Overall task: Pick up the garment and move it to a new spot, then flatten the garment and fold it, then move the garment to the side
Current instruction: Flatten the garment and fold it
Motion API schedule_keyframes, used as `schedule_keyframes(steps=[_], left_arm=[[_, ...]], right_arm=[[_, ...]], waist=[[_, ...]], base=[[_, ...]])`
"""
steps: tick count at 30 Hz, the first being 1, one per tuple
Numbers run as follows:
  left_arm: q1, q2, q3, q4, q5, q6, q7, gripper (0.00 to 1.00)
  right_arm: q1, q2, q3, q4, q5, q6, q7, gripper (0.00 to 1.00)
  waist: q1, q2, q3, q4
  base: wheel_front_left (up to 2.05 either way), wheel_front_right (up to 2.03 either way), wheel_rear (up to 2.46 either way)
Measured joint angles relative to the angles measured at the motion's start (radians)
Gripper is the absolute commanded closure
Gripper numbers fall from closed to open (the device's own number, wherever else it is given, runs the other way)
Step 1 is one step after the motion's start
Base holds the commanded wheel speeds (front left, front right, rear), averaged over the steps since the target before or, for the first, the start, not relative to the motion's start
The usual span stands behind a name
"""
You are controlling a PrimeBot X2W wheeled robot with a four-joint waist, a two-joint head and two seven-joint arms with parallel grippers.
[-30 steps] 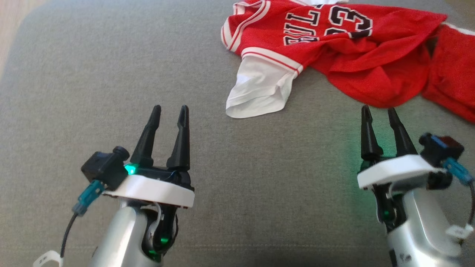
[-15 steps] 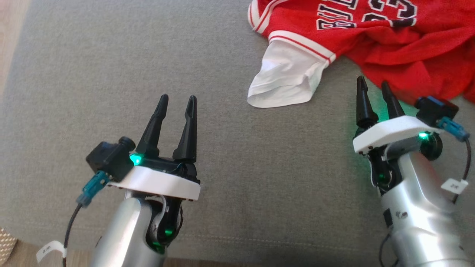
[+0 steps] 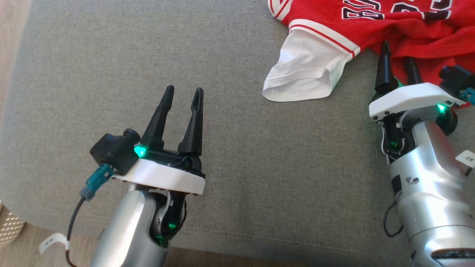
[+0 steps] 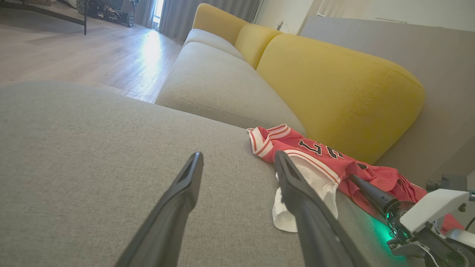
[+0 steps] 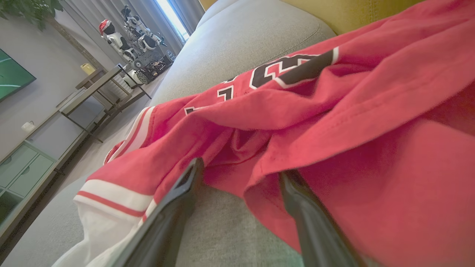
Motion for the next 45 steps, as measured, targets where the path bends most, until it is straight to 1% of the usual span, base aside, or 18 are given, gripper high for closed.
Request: schedule_keyframes(steps=[8,9,10,11,12,14,27,31,34,37,40,45], left_arm=[[0.0,0.0,-0.001,0.001,0.0,0.001,0.0,0.0],[-0.001,0.0,-0.001,0.002,0.0,0.002,0.0,0.0],[-0.001,0.0,-0.001,0.002,0.0,0.002,0.0,0.0],[-0.002,0.0,-0.001,0.003,0.0,0.004,0.0,0.0],[-0.002,0.0,-0.001,0.005,0.0,0.004,0.0,0.0],[-0.002,0.0,0.0,0.007,0.0,0.004,0.0,0.0],[-0.01,0.0,0.002,0.014,0.0,0.006,0.0,0.0],[-0.01,0.0,0.004,0.019,0.0,0.006,0.0,0.0],[-0.01,0.0,0.008,0.026,0.0,0.006,0.0,0.0],[-0.008,0.0,0.026,0.029,0.0,0.006,0.0,0.0],[0.003,0.0,0.04,0.03,0.001,0.006,0.0,0.0],[0.04,0.001,0.072,0.033,0.011,0.001,0.0,0.0]], right_arm=[[-0.015,-0.002,-0.006,0.033,-0.002,0.0,-0.031,0.0],[-0.016,-0.002,-0.003,0.036,-0.002,0.0,-0.034,0.01],[-0.016,-0.002,-0.003,0.036,-0.002,0.0,-0.034,0.18],[-0.021,-0.002,0.006,0.044,-0.002,0.0,-0.04,0.27],[-0.024,-0.002,0.011,0.049,0.001,0.0,-0.041,0.52],[-0.027,-0.002,0.022,0.053,0.012,0.0,-0.041,1.0],[-0.026,-0.002,0.04,0.073,0.026,0.0,-0.064,1.0],[-0.02,-0.002,0.045,0.068,0.0,0.0,-0.068,1.0],[0.006,-0.002,0.06,0.042,-0.027,0.0,-0.069,1.0],[0.052,-0.008,0.083,-0.005,-0.046,0.0,-0.067,1.0],[0.115,-0.026,0.099,-0.083,-0.047,0.0,-0.046,1.0],[0.245,-0.076,0.107,-0.25,-0.047,0.0,0.043,1.0]], waist=[[0.0,0.0,0.002,0.001],[0.0,0.0,0.001,0.0],[0.0,0.0,0.001,0.0],[0.0,0.0,-0.001,-0.004],[0.0,0.0,-0.002,-0.007],[0.0,0.0,-0.005,-0.013],[0.0,0.0,-0.024,-0.05],[0.0001,0.0,-0.032,-0.059],[0.0,0.0,-0.048,-0.067],[0.0,0.0,-0.068,-0.079],[0.0,0.0,-0.091,-0.101],[0.0,0.0,-0.128,-0.155]], base=[[0.0,0.0,0.0],[0.0,0.0,0.0],[0.0,0.0,0.0],[0.0,0.0,0.0],[0.0,0.0,0.0],[0.0,0.0,0.0],[0.0,0.0,0.0],[0.0,0.0,0.0],[0.0,0.0,0.0],[0.0,0.0,0.0],[0.0,0.0,0.0],[0.0,0.0,0.0]])
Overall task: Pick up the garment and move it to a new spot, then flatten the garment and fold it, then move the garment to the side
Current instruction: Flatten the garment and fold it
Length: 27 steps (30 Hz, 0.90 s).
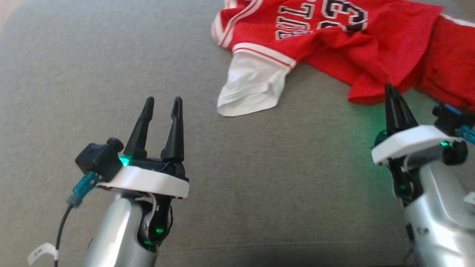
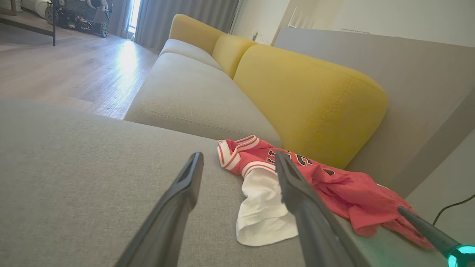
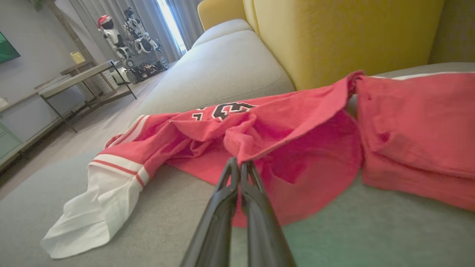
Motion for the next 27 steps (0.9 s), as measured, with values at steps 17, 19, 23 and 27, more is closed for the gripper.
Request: schedule_keyframes(steps=[17,19,23,27], left_arm=[[-0.06,0.0,-0.003,0.17,0.043,-0.029,0.0,0.0],[-0.088,0.0,-0.017,0.223,0.053,-0.03,0.0,0.0],[-0.161,-0.001,-0.042,0.322,0.062,-0.038,0.0,0.0],[-0.221,-0.003,-0.042,0.409,0.082,-0.024,0.0,0.0]], right_arm=[[0.243,-0.055,-0.113,-0.387,-0.18,0.0,0.235,1.0],[0.243,-0.055,-0.111,-0.386,-0.213,0.0,0.232,1.0],[0.242,-0.055,-0.102,-0.37,-0.253,0.0,0.215,1.0],[0.231,-0.055,-0.1,-0.346,-0.273,0.0,0.198,1.0]], waist=[[0.0,0.0,0.019,-0.165],[0.0,0.0,0.027,-0.175],[0.0,0.0,0.04,-0.195],[0.0,0.0,0.049,-0.213]], base=[[0.0,0.0,0.0],[0.0,0.0,0.0],[0.0,0.0,0.0],[0.0,0.0,0.0]])
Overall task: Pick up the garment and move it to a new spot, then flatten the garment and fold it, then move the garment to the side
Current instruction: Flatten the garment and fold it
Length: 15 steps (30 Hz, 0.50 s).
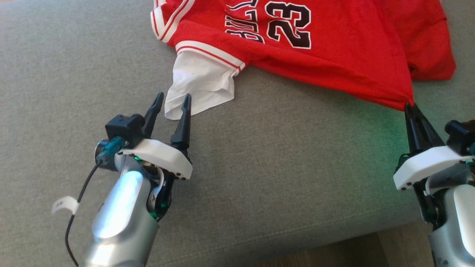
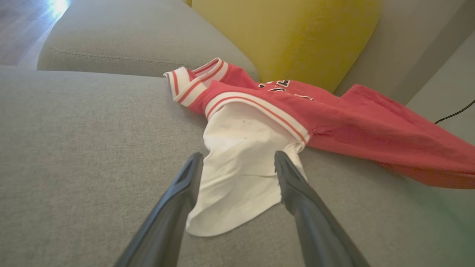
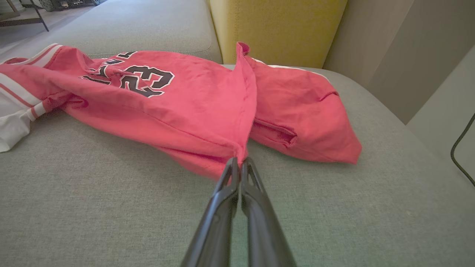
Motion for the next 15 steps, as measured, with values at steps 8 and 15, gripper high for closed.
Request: schedule_keyframes(steps=[8,15], left_arm=[[-0.027,-0.001,0.01,0.112,0.015,0.033,0.0,0.0],[-0.051,-0.002,0.032,0.135,0.008,0.04,0.0,0.0]], right_arm=[[-0.01,0.006,-0.001,0.023,-0.016,0.0,-0.015,1.0],[-0.024,0.015,0.0,0.036,-0.017,0.0,-0.024,1.0]], waist=[[0.0,0.0,0.007,-0.018],[0.0,0.0,0.012,-0.019]], base=[[0.0,0.0,0.0],[0.0,0.0,0.0]])
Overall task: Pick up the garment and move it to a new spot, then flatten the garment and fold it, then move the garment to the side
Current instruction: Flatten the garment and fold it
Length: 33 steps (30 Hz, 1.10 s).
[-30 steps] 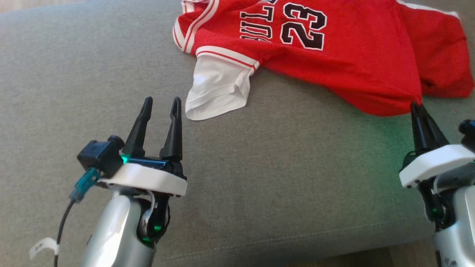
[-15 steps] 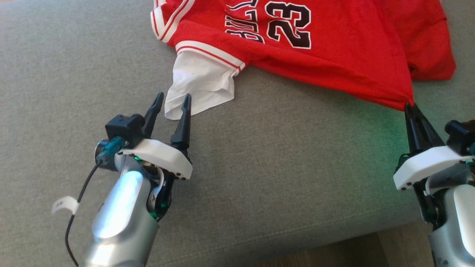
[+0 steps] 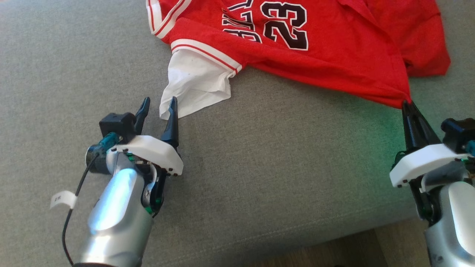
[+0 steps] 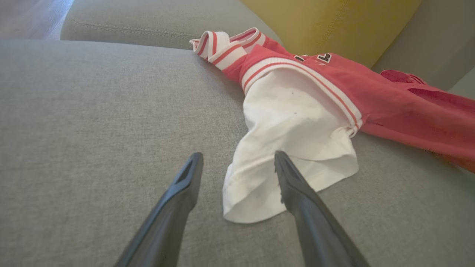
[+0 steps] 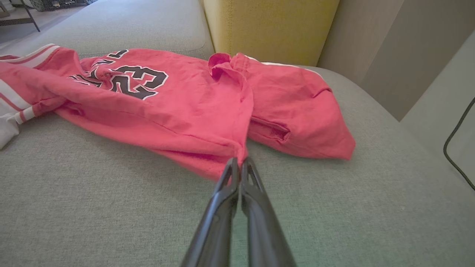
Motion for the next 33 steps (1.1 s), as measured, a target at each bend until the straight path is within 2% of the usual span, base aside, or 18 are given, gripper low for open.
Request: schedule_keyframes(steps=[9,10,11,12,13,14,15,21,26,29,33], left_arm=[[-0.052,0.0,-0.046,0.102,-0.03,-0.019,0.0,0.0],[-0.063,0.0,-0.054,0.109,-0.038,-0.021,0.0,0.04],[-0.073,0.0,-0.06,0.116,-0.043,-0.026,0.0,0.18],[-0.081,-0.001,-0.063,0.122,-0.048,-0.026,0.0,0.52],[-0.086,-0.002,-0.064,0.129,-0.052,-0.027,0.0,0.7],[-0.089,-0.002,-0.065,0.134,-0.058,-0.028,0.0,0.96],[-0.09,-0.002,-0.067,0.138,-0.062,-0.036,0.0,1.0],[-0.093,-0.002,-0.077,0.15,-0.082,-0.06,0.0,1.0],[-0.081,-0.004,-0.005,-0.016,-0.101,-0.063,0.001,1.0],[-0.036,-0.004,0.045,-0.117,-0.233,-0.104,0.0,1.0],[0.013,-0.004,0.098,-0.213,-0.205,-0.118,0.0,1.0]], right_arm=[[-0.025,0.004,0.001,0.004,-0.009,0.0,-0.001,1.0],[-0.031,0.005,0.001,0.004,-0.009,0.0,-0.003,1.0],[-0.037,0.004,0.001,0.004,-0.009,0.0,-0.003,1.0],[-0.04,0.004,0.001,0.004,-0.009,0.0,-0.003,1.0],[-0.04,0.004,0.001,0.005,-0.009,0.0,-0.003,1.0],[-0.04,0.004,0.001,0.005,-0.009,0.0,-0.003,1.0],[-0.04,0.004,0.001,0.006,-0.009,0.0,-0.003,1.0],[-0.041,0.003,0.008,0.004,-0.017,0.0,-0.011,1.0],[-0.051,-0.029,0.018,-0.007,-0.018,0.0,-0.018,1.0],[-0.088,-0.069,0.072,-0.009,-0.032,0.0,-0.017,1.0],[-0.171,-0.133,0.137,-0.004,-0.032,0.0,-0.017,1.0]], waist=[[0.0,0.0,0.016,0.005],[0.0,0.0,0.017,0.006],[0.0,0.0,0.018,0.007],[0.0,0.0,0.019,0.008],[0.0,0.0,0.02,0.009],[0.0,0.0,0.02,0.01],[0.0,0.0,0.02,0.012],[0.0,0.0,0.011,0.019],[0.0,0.0,0.001,0.046],[0.0,0.0,-0.016,0.066],[0.0,0.0,-0.054,0.103]], base=[[0.0,0.0,0.0],[0.0,0.0,0.0],[0.0,0.0,0.0],[0.0,0.0,0.0],[0.0,0.0,0.0],[0.0,0.0,0.0],[0.0,0.0,0.0],[0.0,0.0,0.0],[0.0,0.0,0.0],[0.0,0.0,0.0],[0.0,0.0,0.0]])
